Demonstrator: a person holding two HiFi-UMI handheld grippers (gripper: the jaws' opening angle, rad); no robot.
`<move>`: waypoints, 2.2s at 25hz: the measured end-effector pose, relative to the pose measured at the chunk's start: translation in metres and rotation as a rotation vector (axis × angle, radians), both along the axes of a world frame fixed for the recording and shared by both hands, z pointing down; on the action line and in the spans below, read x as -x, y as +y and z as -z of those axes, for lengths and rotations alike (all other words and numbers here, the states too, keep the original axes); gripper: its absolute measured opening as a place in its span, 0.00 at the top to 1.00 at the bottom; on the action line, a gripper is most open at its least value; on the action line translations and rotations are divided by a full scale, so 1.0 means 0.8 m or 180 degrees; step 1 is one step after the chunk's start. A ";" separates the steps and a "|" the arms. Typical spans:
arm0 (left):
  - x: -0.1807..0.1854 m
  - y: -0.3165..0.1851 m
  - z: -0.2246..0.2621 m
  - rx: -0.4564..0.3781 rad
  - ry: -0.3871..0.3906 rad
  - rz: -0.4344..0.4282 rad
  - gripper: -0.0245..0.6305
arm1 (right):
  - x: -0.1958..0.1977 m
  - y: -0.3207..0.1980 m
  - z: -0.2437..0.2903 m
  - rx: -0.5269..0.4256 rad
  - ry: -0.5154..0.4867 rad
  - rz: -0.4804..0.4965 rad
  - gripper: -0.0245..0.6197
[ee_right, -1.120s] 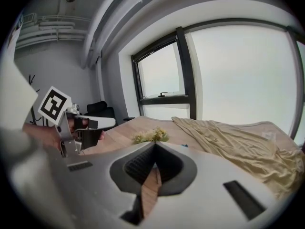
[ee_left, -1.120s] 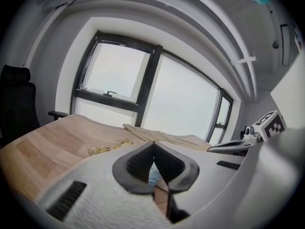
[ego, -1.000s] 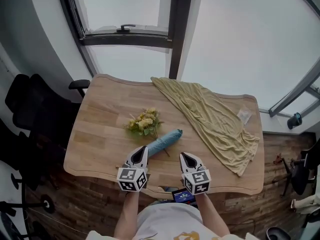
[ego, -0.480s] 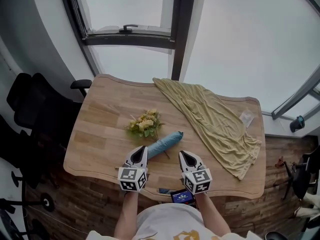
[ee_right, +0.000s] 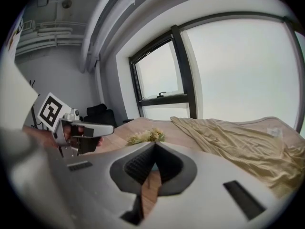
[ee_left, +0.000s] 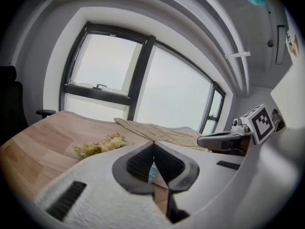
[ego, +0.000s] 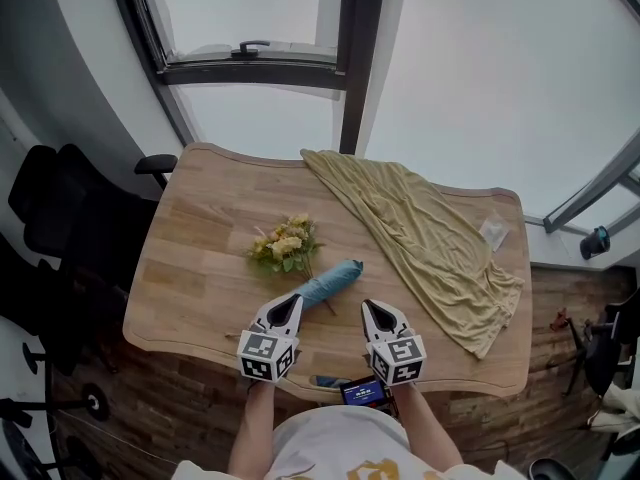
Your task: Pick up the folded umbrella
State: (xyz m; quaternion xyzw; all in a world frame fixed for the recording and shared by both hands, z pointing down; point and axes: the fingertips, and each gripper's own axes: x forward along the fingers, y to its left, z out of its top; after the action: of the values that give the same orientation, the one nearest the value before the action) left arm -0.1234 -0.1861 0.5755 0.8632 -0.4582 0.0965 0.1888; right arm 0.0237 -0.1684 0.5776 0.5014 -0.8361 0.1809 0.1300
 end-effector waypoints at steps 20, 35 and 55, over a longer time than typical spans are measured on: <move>-0.026 -0.031 -0.075 0.0518 -0.0427 -0.0432 0.93 | -0.019 -0.033 -0.062 0.0375 -0.0006 -0.0051 0.95; -0.045 -0.053 -0.142 0.0997 -0.1005 -0.1030 0.73 | -0.036 -0.055 -0.117 0.0725 -0.0051 -0.0162 0.95; -0.073 -0.045 -0.210 0.1421 -0.1786 -0.1787 0.49 | -0.052 -0.069 -0.150 0.0914 -0.0076 -0.0238 0.95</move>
State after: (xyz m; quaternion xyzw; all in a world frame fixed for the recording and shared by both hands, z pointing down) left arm -0.0651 -0.2222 0.7434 0.8326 -0.2079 0.4705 0.2054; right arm 0.0653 -0.2235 0.6979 0.5062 -0.7838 0.3093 0.1836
